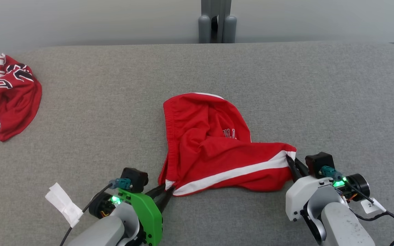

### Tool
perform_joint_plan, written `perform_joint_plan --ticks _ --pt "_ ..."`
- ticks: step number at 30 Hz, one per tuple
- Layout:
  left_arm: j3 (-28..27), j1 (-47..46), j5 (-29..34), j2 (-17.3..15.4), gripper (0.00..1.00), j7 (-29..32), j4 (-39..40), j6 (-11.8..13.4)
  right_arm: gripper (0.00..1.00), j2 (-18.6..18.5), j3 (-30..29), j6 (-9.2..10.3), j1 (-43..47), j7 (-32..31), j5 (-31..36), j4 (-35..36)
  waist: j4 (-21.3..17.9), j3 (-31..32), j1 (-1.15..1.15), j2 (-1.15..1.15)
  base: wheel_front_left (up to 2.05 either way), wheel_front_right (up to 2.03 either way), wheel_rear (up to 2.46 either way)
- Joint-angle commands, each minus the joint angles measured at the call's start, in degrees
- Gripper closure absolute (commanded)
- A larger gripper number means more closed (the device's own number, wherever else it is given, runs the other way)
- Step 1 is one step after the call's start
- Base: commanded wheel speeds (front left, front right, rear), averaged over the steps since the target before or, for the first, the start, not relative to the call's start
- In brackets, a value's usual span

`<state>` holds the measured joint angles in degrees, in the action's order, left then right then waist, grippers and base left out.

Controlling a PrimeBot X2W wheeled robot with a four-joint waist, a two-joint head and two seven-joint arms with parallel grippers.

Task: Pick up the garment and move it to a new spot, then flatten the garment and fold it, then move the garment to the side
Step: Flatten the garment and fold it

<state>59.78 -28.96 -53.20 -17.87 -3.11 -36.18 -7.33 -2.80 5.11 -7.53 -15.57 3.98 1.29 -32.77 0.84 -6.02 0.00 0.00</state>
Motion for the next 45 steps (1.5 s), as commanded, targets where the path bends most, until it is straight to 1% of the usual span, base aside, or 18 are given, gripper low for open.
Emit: perform_joint_plan --ticks 1,2,3,8,11,14,17,20,22,25,28,30,32,34,37,39,42,45 --pt "0.4 -1.1 -0.6 0.1 0.84 -1.0 -0.7 -0.2 1.0 -0.2 0.1 0.08 0.0 0.4 -0.1 0.1 -0.3 0.0 0.0 0.0 0.0 0.0 0.0" --pt "0.6 -1.2 -0.9 0.2 0.95 -1.5 -1.1 -0.2 1.0 -0.2 0.0 0.08 0.0 0.6 -0.1 0.2 -0.4 0.1 0.0 0.0 0.0 0.0 0.0" --pt "0.9 -1.4 -1.2 0.2 1.0 -2.3 -1.5 -0.2 1.0 -0.2 -0.1 0.08 0.1 0.8 -0.4 0.4 -0.5 0.3 0.0 0.0 0.0 0.0 0.0" --pt "-0.3 -1.6 -2.7 -0.9 1.0 -8.5 -1.3 -0.2 1.0 -0.2 -1.7 0.08 0.1 2.6 -3.4 2.0 -0.9 1.4 0.0 0.0 0.0 0.0 0.0" --pt "-3.3 -0.6 -5.1 -1.9 1.0 -11.0 1.7 -0.2 1.0 -0.1 -2.9 0.08 0.1 3.2 -6.4 4.3 -0.8 2.7 0.0 0.0 0.0 0.0 0.0" --pt "-7.5 0.7 -6.8 -3.4 1.0 -11.9 6.5 -0.2 1.0 -0.2 -3.7 0.08 0.7 2.7 -8.5 8.3 -0.7 4.4 0.0 0.0 0.0 0.0 0.0" --pt "-13.2 2.0 -6.6 -5.1 1.0 -12.1 13.7 -0.2 1.0 -0.5 -3.9 0.08 1.9 1.2 -10.0 14.8 -0.5 6.4 0.0 0.0 0.0 0.0 0.0" --pt "-19.0 4.2 -5.5 -6.6 1.0 -12.1 22.1 0.0 1.0 -2.4 -3.4 0.08 3.1 -1.5 -11.8 23.9 -0.6 7.8 0.0 0.0 0.0 0.0 0.0" --pt "-22.3 5.4 -6.3 -7.3 1.0 -12.1 27.7 0.5 1.0 -3.3 -3.5 0.08 4.1 -3.9 -13.1 30.4 -0.9 8.6 0.0 0.0 0.0 0.0 0.0" --pt "-24.7 5.7 -6.1 -9.9 1.0 -11.9 36.2 1.9 1.0 -5.1 -3.7 0.08 5.4 -7.9 -14.4 40.4 -1.4 9.5 0.0 0.0 0.0 0.0 0.0" --pt "-26.7 4.2 -5.4 -12.9 1.0 -10.4 44.4 4.4 1.0 -6.6 -4.4 0.08 6.3 -12.3 -15.7 50.3 -2.0 10.0 0.0 0.0 0.0 0.0 0.0" --pt "-28.0 3.2 -5.7 -14.5 1.0 -8.9 49.1 5.8 1.0 -7.5 -4.9 0.08 6.5 -14.9 -16.2 55.5 -2.4 10.1 0.0 0.0 0.0 0.0 0.0" --pt "-28.8 1.9 -6.6 -15.7 1.0 -6.9 52.8 6.7 1.0 -8.0 -5.5 0.08 6.3 -17.2 -16.3 59.7 -2.7 9.9 0.0 0.0 0.0 0.0 0.0" --pt "-29.3 0.2 -6.4 -17.1 1.0 -4.8 55.1 7.6 1.0 -8.3 -5.8 0.08 5.7 -19.1 -16.7 62.2 -3.0 9.5 0.0 0.0 0.0 0.0 0.0" --pt "-29.3 -1.9 -6.4 -17.8 1.0 -2.3 56.1 8.4 1.0 -8.5 -5.5 0.07 4.5 -21.2 -17.3 63.6 -3.4 8.2 0.0 0.0 0.0 0.0 0.0" --pt "-28.9 -3.4 -7.4 -17.4 1.0 -0.7 55.3 8.2 1.0 -8.5 -4.6 0.07 3.7 -22.0 -18.2 62.4 -3.6 6.9 0.0 0.0 0.0 0.0 0.0" --pt "-28.3 -6.1 -8.4 -16.3 1.0 1.2 52.7 7.9 1.0 -8.5 -2.4 0.07 0.6 -22.7 -20.0 58.7 -4.2 3.7 0.0 0.0 0.0 0.0 0.0" --pt "-28.0 -10.0 -8.8 -15.5 1.0 3.0 48.2 6.9 1.0 -9.4 -0.4 0.07 -5.1 -21.5 -20.9 52.3 -4.9 -0.4 0.0 0.0 0.0 0.0 0.0"
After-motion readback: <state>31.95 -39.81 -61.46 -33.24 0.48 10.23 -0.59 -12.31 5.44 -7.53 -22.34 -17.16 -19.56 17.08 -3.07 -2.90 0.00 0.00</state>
